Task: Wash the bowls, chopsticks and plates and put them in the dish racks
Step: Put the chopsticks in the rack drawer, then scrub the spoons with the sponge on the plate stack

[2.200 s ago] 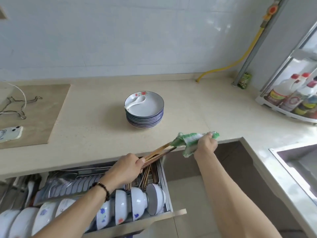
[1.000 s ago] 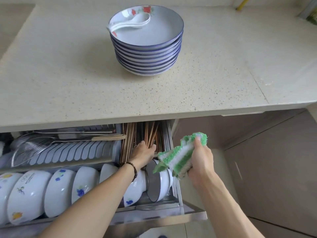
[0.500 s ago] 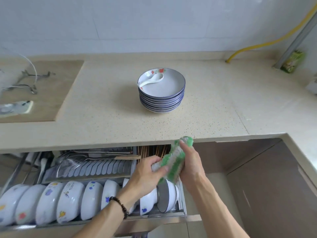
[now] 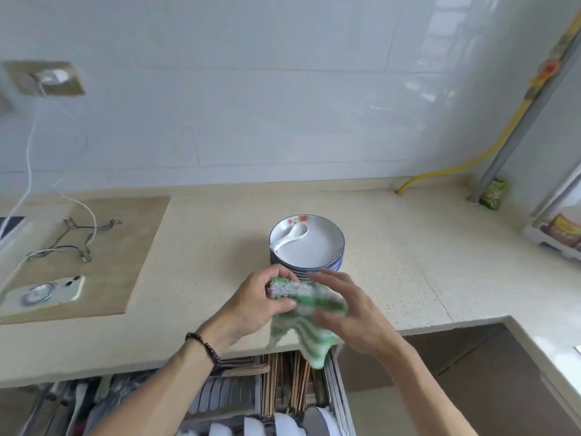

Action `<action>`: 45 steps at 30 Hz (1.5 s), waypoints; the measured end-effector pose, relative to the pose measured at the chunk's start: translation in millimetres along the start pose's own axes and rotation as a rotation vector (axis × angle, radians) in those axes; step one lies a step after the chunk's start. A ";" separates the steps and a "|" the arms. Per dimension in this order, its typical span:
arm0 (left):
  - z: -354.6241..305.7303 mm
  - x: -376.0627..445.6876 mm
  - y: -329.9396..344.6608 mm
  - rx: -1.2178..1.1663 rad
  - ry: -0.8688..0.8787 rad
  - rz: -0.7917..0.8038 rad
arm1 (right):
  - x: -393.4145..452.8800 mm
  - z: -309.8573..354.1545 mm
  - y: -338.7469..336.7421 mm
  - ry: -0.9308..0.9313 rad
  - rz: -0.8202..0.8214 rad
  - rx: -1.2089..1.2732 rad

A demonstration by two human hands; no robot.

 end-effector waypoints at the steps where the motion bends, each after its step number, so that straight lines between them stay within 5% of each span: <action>1: -0.6 6.2 -11.7 -0.031 0.009 -0.016 | 9.7 6.6 -2.6 -0.018 -0.024 -0.070; 4: 3.2 25.0 -40.2 -0.075 0.001 -0.069 | 32.1 20.6 -11.3 0.016 -0.147 -0.176; 12: -19.3 69.1 -64.5 0.319 0.084 -0.058 | 59.5 35.2 -43.1 0.027 -0.316 -0.380; 16: -22.5 101.5 -60.8 0.113 0.046 0.010 | 70.2 24.6 -73.8 0.081 -0.415 -0.172; 25: -15.6 164.8 -60.8 -0.111 -0.058 -0.010 | 113.9 -21.6 -112.0 0.146 -0.336 0.006; 29: 11.2 178.5 -95.8 0.429 -0.307 -0.236 | 125.0 -43.0 -147.9 0.209 -0.442 0.180; 33: 41.8 184.7 -87.2 0.794 -0.568 -0.117 | 136.7 -53.7 -159.3 0.229 -0.380 0.136; 45: 39.2 195.3 -90.4 0.734 -0.593 -0.259 | 150.1 -80.4 -164.6 0.151 -0.354 0.853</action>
Point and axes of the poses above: each hand's wrist, its own x-axis towards the middle knuckle, its own y-axis out of the palm, z = x × y, the point moved 7 cm from there along x, towards the middle knuckle, and after that the axes turned 15 degrees about z, right-handed, at the moved point
